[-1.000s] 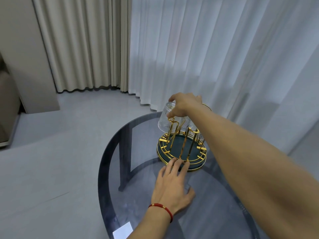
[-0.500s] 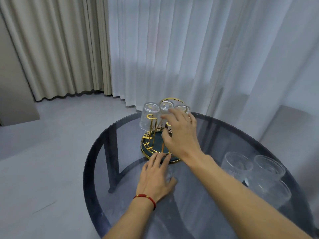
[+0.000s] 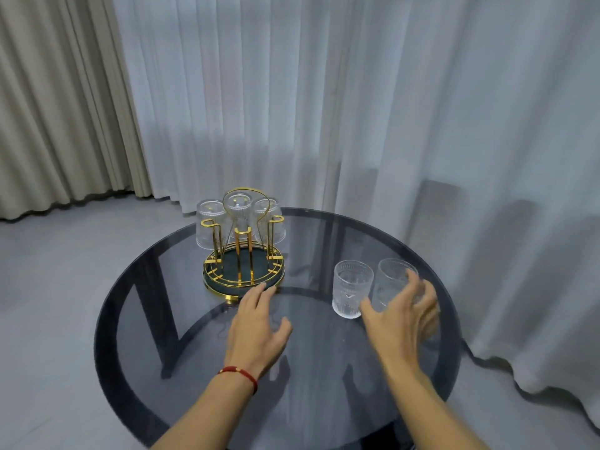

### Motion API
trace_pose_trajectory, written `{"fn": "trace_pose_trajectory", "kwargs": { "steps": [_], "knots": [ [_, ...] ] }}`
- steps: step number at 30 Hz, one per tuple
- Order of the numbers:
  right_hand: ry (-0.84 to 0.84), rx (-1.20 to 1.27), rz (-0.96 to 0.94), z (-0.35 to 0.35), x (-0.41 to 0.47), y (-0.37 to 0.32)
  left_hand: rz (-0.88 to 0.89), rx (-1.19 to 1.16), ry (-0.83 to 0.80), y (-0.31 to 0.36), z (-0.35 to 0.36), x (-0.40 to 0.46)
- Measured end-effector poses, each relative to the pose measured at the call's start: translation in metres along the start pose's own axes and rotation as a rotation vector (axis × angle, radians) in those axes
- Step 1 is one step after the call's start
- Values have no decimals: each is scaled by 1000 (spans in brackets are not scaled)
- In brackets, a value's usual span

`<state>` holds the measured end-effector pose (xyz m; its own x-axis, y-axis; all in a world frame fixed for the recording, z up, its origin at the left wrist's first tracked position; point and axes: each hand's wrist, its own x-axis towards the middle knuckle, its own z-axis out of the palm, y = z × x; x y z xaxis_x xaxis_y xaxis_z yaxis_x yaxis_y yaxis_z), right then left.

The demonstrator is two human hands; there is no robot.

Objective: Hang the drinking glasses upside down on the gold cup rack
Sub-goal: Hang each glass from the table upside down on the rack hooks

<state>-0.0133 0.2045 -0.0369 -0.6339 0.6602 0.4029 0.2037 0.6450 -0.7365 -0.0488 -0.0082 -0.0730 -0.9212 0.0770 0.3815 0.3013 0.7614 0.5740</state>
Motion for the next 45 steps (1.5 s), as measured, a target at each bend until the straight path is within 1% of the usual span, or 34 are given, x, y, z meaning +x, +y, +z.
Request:
{"fn": "trace_pose_trajectory", "kwargs": {
  "steps": [2, 4, 7, 9, 11, 14, 16, 18, 19, 20, 21, 22, 24, 26, 27, 28, 31, 32, 33, 36, 38, 39, 40, 41, 42, 43, 45],
  "knots": [
    [-102, 160, 132, 0, 3, 16, 34, -119, 30, 26, -1, -3],
    [-151, 274, 202, 2, 7, 31, 79, -209, 33, 46, 1, -8],
    [-207, 302, 252, 2, 10, 46, 102, -275, 11, 65, 4, -15],
    [-248, 302, 246, 1, 12, 51, 88, -306, -4, 72, 6, -17],
    [-242, 282, 218, -4, 12, 53, 57, -339, -37, 77, 8, -18],
    [-186, 295, 89, -15, 12, 45, -24, -449, -79, 83, 8, -19],
    [-170, 321, -62, -23, 11, 34, -112, -645, -143, 86, 6, -18],
    [-239, 324, -211, -22, 5, 20, -187, -883, -237, 84, 1, -16],
    [-286, 321, -275, -23, 1, 15, -190, -957, -281, 86, -1, -15],
    [-331, 318, -331, -23, -4, 11, -175, -975, -308, 88, -2, -15],
    [-372, 306, -388, -21, -9, 7, -148, -938, -303, 89, -3, -15],
    [-409, 281, -450, -19, -14, 2, -126, -869, -265, 88, -4, -16],
    [-504, 221, -555, -13, -19, -8, -107, -755, -129, 84, -9, -14],
    [-637, 236, -604, -11, -21, -15, -121, -756, -31, 74, -14, -11],
    [-699, 286, -581, -10, -21, -17, -142, -783, -14, 69, -18, -10],
    [-759, 363, -506, -9, -22, -19, -171, -828, -2, 63, -23, -7],
    [-943, 670, -121, -2, -27, -29, -254, -1017, -13, 45, -33, 0],
    [-987, 731, -11, 2, -30, -34, -267, -1060, -32, 38, -35, 0],
    [-1000, 759, 50, 6, -31, -38, -269, -1085, -48, 32, -36, 1],
    [-960, 829, 86, 19, -33, -45, -260, -1069, -26, 16, -35, 4],
    [-889, 794, 36, 23, -33, -49, -279, -986, 33, 3, -36, 8],
    [-836, 739, -10, 24, -33, -50, -280, -880, 69, -6, -35, 10],
    [-781, 688, -56, 24, -32, -52, -265, -724, 101, -17, -35, 13],
    [-735, 655, -102, 23, -30, -56, -238, -553, 99, -31, -33, 16],
    [-700, 637, -152, 21, -29, -63, -198, -403, 67, -43, -30, 19],
    [-676, 628, -204, 18, -26, -72, -152, -301, 29, -53, -27, 21],
    [-628, 620, -318, 14, -18, -97, -73, -190, -41, -64, -21, 25]
  ]
}}
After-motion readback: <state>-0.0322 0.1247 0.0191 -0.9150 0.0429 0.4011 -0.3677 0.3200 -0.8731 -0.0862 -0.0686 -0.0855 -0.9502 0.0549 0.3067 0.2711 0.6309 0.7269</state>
